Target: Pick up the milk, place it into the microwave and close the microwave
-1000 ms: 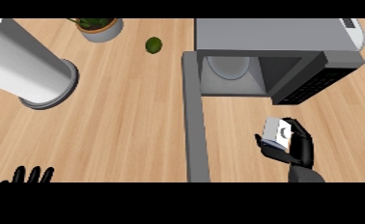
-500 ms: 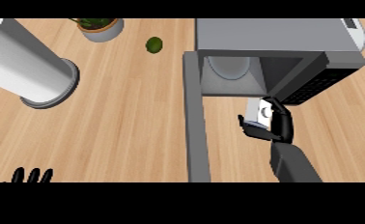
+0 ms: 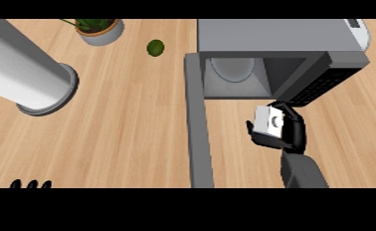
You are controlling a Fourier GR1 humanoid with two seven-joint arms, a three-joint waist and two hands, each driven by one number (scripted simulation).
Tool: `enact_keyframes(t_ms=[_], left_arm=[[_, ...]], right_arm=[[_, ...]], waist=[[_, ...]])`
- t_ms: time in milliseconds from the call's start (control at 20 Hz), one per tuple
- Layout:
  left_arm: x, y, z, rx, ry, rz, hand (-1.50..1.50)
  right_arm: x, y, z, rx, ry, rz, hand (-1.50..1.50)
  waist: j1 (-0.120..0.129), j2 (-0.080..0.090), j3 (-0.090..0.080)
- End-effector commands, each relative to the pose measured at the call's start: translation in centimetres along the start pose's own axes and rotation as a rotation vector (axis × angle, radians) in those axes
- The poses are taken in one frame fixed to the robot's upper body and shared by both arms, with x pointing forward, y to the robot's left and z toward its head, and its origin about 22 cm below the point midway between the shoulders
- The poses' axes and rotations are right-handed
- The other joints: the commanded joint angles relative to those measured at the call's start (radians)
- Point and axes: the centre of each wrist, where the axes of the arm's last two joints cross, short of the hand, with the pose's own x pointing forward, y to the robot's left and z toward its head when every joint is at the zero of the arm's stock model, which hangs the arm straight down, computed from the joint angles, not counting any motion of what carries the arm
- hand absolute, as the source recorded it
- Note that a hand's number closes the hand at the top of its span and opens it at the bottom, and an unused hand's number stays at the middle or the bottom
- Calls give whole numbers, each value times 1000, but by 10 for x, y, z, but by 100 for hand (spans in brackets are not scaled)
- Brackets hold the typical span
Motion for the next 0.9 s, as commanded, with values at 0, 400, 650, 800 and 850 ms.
enact_keyframes(t_ms=[0, 400, 650, 800, 850], left_arm=[[-12, 0, 2, -19, 5, 3, -150], [7, -21, 14, 11, -24, 18, -150], [-2, -15, 6, 25, -26, 13, -150], [11, -8, -6, 39, -20, 4, -150], [-8, 5, 22, 20, -10, 4, -150]], right_arm=[[23, -6, 18, -6, -17, 2, 150], [86, -14, 24, 97, 9, -69, 150], [105, -2, 25, 79, 14, -281, 150], [111, 7, 33, 65, 7, -287, 150], [108, 16, 5, 60, 29, -265, 150]], waist=[[-6, -1, -1], [1, -2, 0], [5, 2, 1], [5, 4, 1], [15, 3, 0]])
